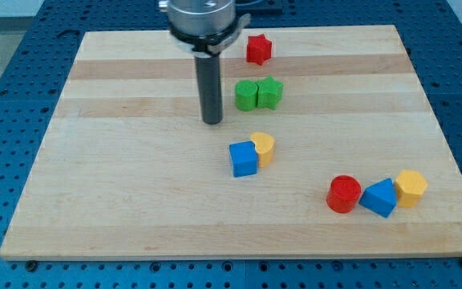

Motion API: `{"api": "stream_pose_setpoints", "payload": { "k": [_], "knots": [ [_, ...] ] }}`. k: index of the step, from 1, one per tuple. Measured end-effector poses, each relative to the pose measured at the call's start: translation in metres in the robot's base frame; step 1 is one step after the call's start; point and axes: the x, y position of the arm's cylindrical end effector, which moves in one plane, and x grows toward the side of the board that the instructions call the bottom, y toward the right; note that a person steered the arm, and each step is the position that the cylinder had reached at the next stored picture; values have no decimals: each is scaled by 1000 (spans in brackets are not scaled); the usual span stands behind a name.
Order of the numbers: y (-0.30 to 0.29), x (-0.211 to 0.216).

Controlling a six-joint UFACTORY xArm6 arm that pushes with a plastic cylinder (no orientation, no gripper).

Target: Move blue cube above the blue triangle

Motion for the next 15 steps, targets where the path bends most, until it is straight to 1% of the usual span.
{"api": "stream_pose_setpoints", "payload": {
  "k": [1,3,4,5,6,7,11,12,13,14,15],
  "knots": [
    [0,12],
    [40,25],
    [11,23],
    [-50,45],
    [-73,76],
    [-42,81],
    [164,81],
    [193,81],
    [193,85],
    [193,99],
    [193,102]
  ]
}}
